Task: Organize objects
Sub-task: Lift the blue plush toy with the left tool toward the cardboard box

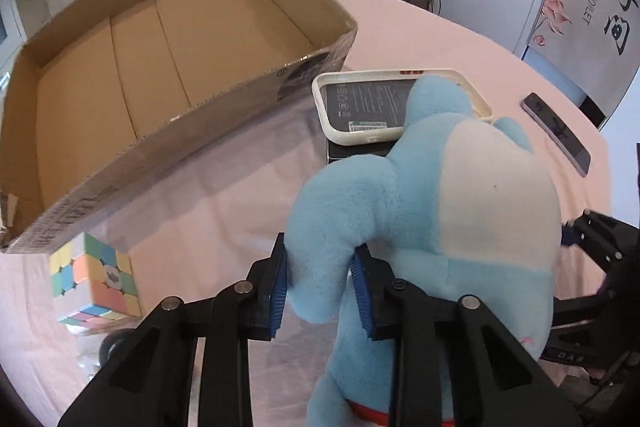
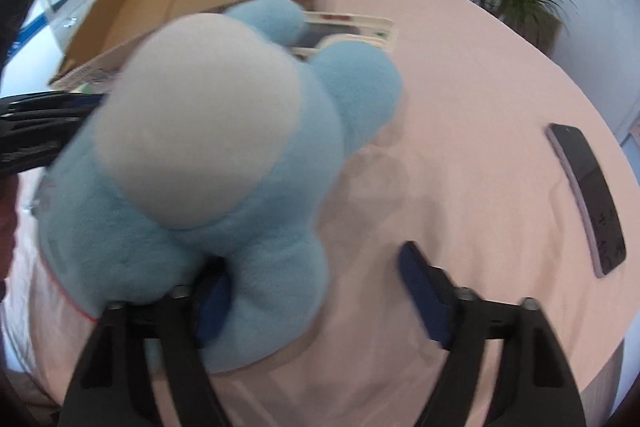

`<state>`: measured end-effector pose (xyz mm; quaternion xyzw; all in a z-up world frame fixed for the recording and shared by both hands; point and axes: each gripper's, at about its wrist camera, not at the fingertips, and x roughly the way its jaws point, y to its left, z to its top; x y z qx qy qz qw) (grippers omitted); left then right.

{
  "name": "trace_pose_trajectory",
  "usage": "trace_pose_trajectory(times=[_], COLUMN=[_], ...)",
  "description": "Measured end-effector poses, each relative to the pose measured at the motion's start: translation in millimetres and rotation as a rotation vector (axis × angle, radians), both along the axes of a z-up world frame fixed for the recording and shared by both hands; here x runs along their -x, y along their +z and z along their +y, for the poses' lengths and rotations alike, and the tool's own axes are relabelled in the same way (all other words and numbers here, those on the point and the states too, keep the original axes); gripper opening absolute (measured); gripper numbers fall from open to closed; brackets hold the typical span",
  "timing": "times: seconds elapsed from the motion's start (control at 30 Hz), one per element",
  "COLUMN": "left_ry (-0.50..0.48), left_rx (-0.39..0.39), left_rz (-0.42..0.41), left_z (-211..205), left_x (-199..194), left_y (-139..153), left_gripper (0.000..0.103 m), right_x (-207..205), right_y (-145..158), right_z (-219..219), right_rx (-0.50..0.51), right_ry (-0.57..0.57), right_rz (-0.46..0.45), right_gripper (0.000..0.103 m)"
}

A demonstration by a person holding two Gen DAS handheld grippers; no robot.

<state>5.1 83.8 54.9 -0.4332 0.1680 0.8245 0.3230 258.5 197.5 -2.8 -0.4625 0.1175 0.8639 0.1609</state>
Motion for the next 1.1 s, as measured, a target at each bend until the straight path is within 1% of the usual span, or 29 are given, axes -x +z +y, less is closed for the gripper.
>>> trace_pose_trajectory(times=[0.03, 0.07, 0.17, 0.2, 0.27, 0.3, 0.33, 0.4, 0.43, 0.47, 0.57, 0.63, 0.77, 0.97, 1.1], left_ry=[-0.002, -0.002, 0.026, 0.034, 0.046, 0.050, 0.058, 0.098, 0.116, 0.134, 0.186, 0.212, 0.257, 0.321, 0.360], left_rx=[-0.005, -0.013, -0.042, -0.052, -0.064, -0.062, -0.053, -0.034, -0.034, -0.043, -0.075, -0.088, -0.099, -0.159, -0.198], left_rz=[0.000, -0.003, -0.032, -0.045, -0.042, -0.038, -0.033, -0.019, -0.013, -0.006, 0.016, 0.040, 0.097, 0.166, 0.223], left_z=[-0.2, 0.5, -4.2, -8.5, -17.0, -20.5, -22.4, -27.6, -30.4, -34.6, -46.0, -52.3, -60.5, -85.2, -97.6], left_x=[-0.8, -2.0, -2.9, -4.7, -13.6, -19.0, -23.5, -31.1, -33.8, -36.0, -40.0, -41.6, -43.4, -36.3, -25.1], left_y=[1.0, 1.6, 2.1, 2.8, 7.4, 10.2, 12.4, 16.4, 18.5, 21.8, 34.6, 43.6, 60.2, 90.4, 113.4], left_gripper=[0.027, 0.025, 0.025, 0.025, 0.025, 0.025, 0.025, 0.025, 0.024, 0.024, 0.024, 0.024, 0.024, 0.024, 0.024], right_x=[-0.7, -0.9, -4.8, -8.5, -10.8, -15.4, -11.1, -5.1, -1.5, -1.7, 0.5, 3.1, 26.0, 42.3, 63.5], right_y=[0.5, 1.1, 1.5, 3.4, 11.5, 16.5, 22.1, 30.4, 39.4, 44.3, 55.3, 64.7, 85.9, 118.6, 148.7], right_z=[-4.5, -9.9, -12.5, -9.9, -13.6, -16.1, -23.1, -33.3, -38.1, -46.7, -52.9, -58.1, -69.8, -76.7, -80.4], right_rx=[-0.001, -0.001, -0.008, 0.010, 0.017, 0.013, 0.000, -0.022, -0.024, -0.027, -0.035, -0.042, -0.082, -0.117, -0.136], right_ry=[0.023, 0.046, 0.037, 0.033, 0.041, 0.051, 0.061, 0.083, 0.094, 0.103, 0.127, 0.144, 0.168, 0.222, 0.249], right_rz=[0.002, 0.007, 0.027, 0.047, 0.072, 0.083, 0.090, 0.104, 0.118, 0.129, 0.154, 0.177, 0.202, 0.282, 0.343], right_gripper=[0.047, 0.033, 0.029, 0.029, 0.028, 0.028, 0.028, 0.028, 0.028, 0.028, 0.028, 0.028, 0.028, 0.028, 0.028])
